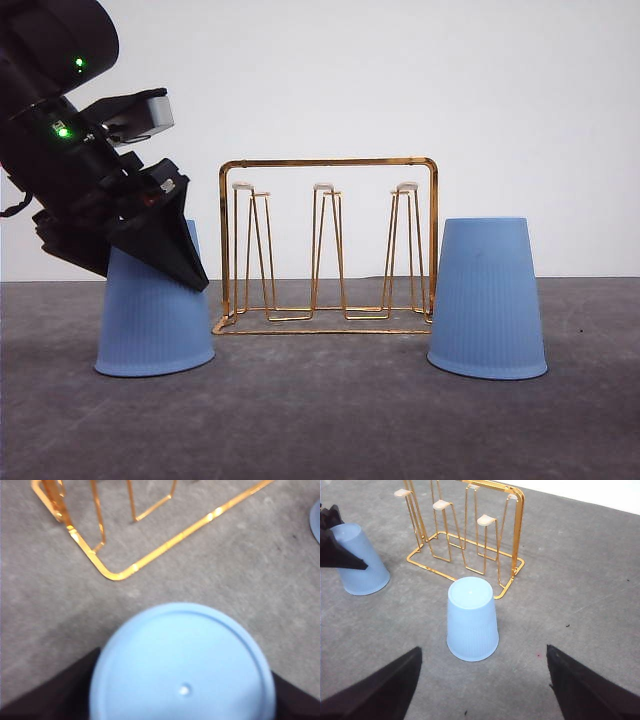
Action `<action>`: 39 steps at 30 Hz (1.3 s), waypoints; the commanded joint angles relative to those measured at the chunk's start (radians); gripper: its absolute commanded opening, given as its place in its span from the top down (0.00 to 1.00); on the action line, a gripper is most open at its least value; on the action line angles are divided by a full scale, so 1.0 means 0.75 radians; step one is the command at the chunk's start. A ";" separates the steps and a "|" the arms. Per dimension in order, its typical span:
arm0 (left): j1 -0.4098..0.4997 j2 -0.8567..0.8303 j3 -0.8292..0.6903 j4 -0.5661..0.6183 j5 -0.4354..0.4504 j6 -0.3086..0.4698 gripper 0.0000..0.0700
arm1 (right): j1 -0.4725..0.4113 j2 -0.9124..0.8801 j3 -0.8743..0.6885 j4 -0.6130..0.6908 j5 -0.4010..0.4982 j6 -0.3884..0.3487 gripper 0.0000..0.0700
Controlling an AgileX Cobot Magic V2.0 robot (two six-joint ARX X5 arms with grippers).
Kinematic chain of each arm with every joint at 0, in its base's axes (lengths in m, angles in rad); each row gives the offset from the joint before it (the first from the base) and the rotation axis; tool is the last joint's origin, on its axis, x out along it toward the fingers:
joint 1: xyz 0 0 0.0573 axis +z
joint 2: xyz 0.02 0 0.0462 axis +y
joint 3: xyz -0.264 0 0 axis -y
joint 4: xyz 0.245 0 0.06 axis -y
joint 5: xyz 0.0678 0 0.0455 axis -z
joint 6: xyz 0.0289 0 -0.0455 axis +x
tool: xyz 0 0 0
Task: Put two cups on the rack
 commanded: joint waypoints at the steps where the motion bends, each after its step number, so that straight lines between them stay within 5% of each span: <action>1: -0.006 0.003 0.032 -0.015 -0.011 -0.006 0.64 | 0.006 0.003 0.011 0.013 0.005 -0.009 0.28; 9: -0.006 -0.059 0.319 -0.444 -0.035 -0.018 0.63 | 0.006 0.003 0.011 0.013 0.005 -0.008 0.28; 15: -0.006 -0.059 0.636 -0.720 -0.035 -0.168 0.63 | 0.006 0.003 0.011 0.013 0.006 -0.003 0.28; 28: -0.038 0.021 0.789 -0.391 -0.069 -0.265 0.61 | 0.006 0.003 0.011 0.013 0.006 -0.004 0.28; 39: -0.091 0.306 0.789 -0.350 -0.189 -0.214 0.61 | 0.006 0.003 0.011 0.013 0.006 -0.003 0.28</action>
